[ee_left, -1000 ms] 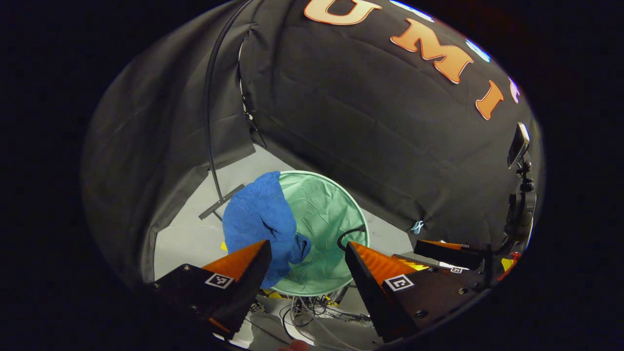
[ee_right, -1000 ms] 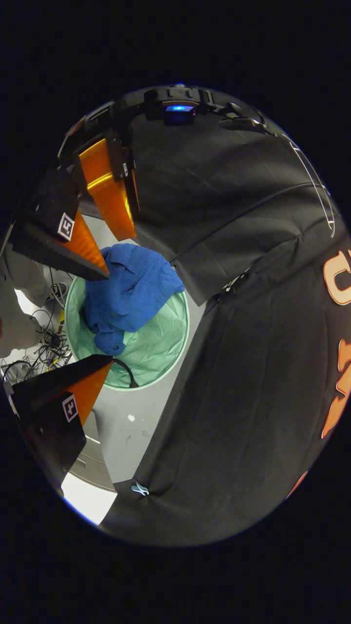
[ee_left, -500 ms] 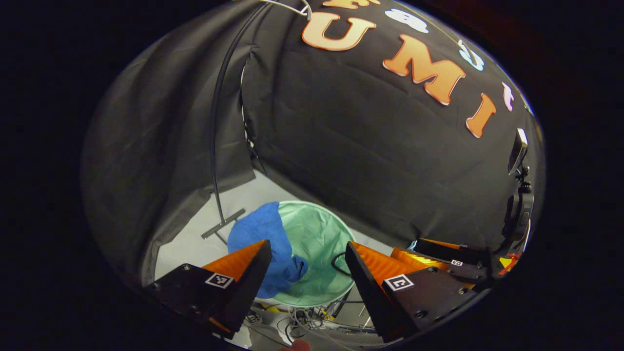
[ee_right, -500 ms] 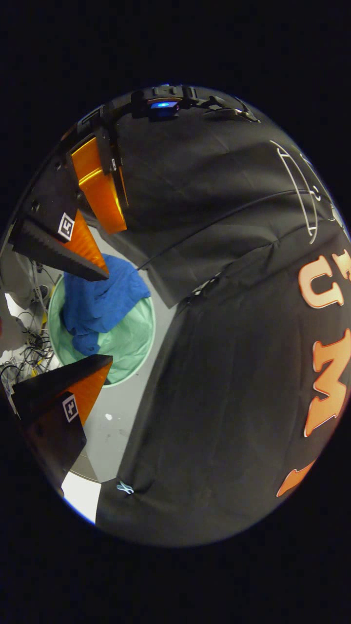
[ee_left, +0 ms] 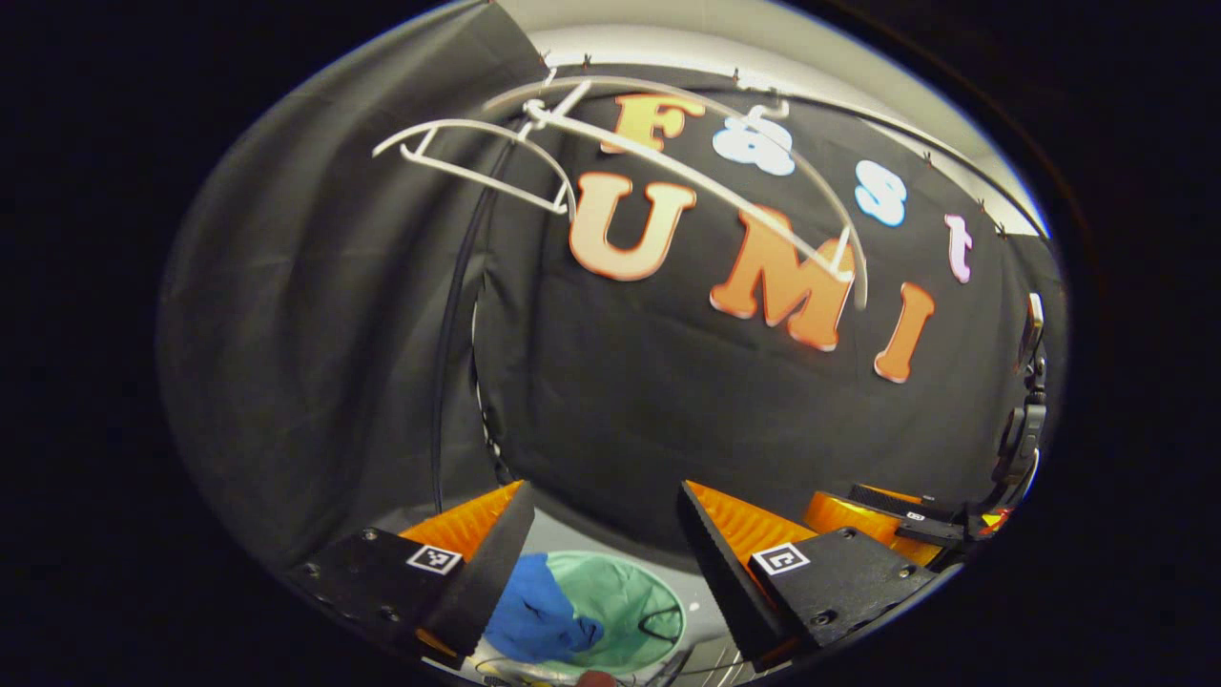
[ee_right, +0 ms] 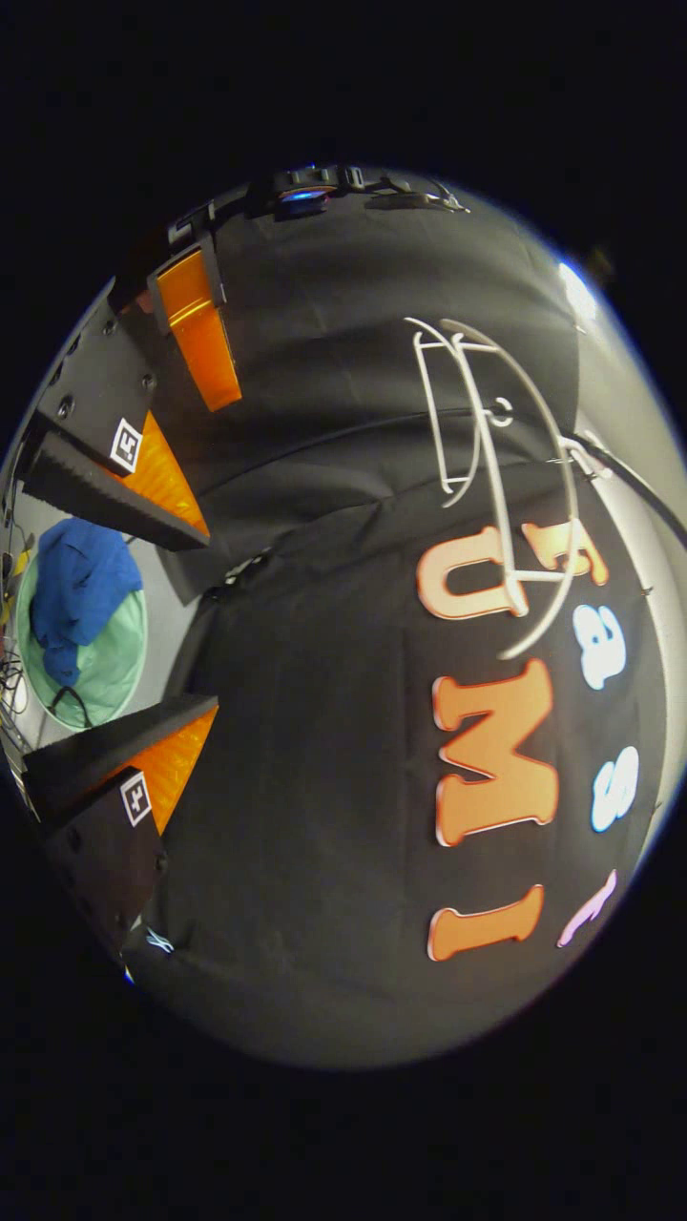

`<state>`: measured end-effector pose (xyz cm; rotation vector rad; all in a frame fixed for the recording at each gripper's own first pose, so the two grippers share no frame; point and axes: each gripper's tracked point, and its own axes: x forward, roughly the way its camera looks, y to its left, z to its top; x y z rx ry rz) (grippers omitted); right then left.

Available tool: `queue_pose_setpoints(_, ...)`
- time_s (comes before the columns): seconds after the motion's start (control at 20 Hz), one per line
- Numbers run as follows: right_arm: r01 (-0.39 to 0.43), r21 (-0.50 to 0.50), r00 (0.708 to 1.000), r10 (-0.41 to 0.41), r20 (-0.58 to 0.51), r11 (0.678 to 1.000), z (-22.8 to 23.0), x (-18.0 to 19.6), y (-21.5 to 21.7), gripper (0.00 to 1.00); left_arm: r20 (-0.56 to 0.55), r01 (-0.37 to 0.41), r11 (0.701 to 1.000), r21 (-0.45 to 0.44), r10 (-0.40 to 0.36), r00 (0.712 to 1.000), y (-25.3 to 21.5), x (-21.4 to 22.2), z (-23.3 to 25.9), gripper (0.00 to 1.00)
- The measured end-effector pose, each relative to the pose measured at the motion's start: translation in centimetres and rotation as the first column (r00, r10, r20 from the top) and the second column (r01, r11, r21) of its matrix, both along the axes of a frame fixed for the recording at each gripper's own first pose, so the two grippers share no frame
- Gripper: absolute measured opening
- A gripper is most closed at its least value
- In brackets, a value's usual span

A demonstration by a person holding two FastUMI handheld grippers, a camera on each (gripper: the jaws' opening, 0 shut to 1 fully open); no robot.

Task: Grasp the clothes on the hanger with both hands and then place them into the laundry hamper below.

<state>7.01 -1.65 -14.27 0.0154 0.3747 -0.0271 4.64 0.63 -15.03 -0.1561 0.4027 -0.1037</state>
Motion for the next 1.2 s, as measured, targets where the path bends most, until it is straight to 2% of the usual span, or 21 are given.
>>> queue_pose_setpoints(0.05, 0.0, -0.003, 0.999, 0.0, 0.037, 1.0, 1.7, 0.1, -0.1, 0.98, 0.037, -0.015, 1.0, 0.001, 0.015, 0.999, 0.2, 0.2, 2.0, 0.93)
queue_pose_setpoints(0.15, 0.0, 0.009, 0.995, -0.001, 0.101, 1.0, 5.2, 0.3, -0.1, 0.98, 0.089, -0.035, 0.999, 0.01, 0.034, 0.995, 0.7, 0.1, 4.5, 0.99)
queue_pose_setpoints(0.2, 0.0, 0.014, 0.991, -0.002, 0.136, 1.0, 6.9, 0.3, -0.1, 1.0, 0.111, -0.044, 0.999, 0.016, 0.042, 0.993, 1.1, 0.0, 5.9, 0.95)
queue_pose_setpoints(0.25, 0.004, 0.015, 0.985, -0.006, 0.172, 1.0, 8.7, -0.1, -0.6, 0.89, 0.139, -0.054, 0.998, 0.019, 0.051, 0.989, 1.5, 0.1, 7.4, 0.92)
queue_pose_setpoints(0.3, 0.006, 0.011, 0.979, -0.008, 0.206, 1.0, 10.6, -0.5, -0.7, 0.89, 0.169, -0.062, 0.998, 0.021, 0.058, 0.984, 1.8, 0.2, 8.9, 0.95)
queue_pose_setpoints(0.35, 0.014, 0.004, 0.972, -0.014, 0.236, 1.0, 12.3, -0.5, -1.0, 0.89, 0.198, -0.072, 0.997, 0.028, 0.065, 0.978, 1.6, 0.3, 9.3, 0.92)
queue_pose_setpoints(0.65, 0.054, -0.019, 0.93, -0.043, 0.365, 0.998, 18.8, -2.9, -4.1, 0.89, 0.313, -0.178, 0.979, 0.098, 0.14, 0.939, 3.7, -0.3, 16.3, 0.92)
queue_pose_setpoints(0.8, 0.086, -0.038, 0.916, -0.064, 0.396, 0.996, 19.9, -3.7, -5.7, 1.0, 0.351, -0.191, 0.976, 0.102, 0.144, 0.925, 4.1, -1.1, 18.2, 0.92)
queue_pose_setpoints(1.05, 0.099, -0.014, 0.9, -0.083, 0.427, 0.995, 20.4, -5.0, -7.0, 0.98, 0.382, -0.232, 0.963, 0.138, 0.165, 0.909, 4.4, -1.5, 18.8, 0.92)
queue_pose_setpoints(1.1, 0.099, -0.015, 0.898, -0.082, 0.433, 0.995, 20.4, -5.2, -7.3, 0.98, 0.379, -0.24, 0.96, 0.147, 0.17, 0.91, 4.3, -1.6, 18.6, 0.95)
queue_pose_setpoints(1.15, 0.097, -0.017, 0.897, -0.08, 0.435, 0.995, 20.4, -5.4, -7.4, 1.0, 0.375, -0.249, 0.956, 0.155, 0.176, 0.91, 4.4, -1.6, 18.5, 0.95)
queue_pose_setpoints(1.2, 0.094, -0.018, 0.897, -0.077, 0.435, 0.995, 20.4, -5.4, -7.5, 0.98, 0.37, -0.258, 0.952, 0.164, 0.183, 0.911, 4.4, -1.8, 18.4, 0.92)
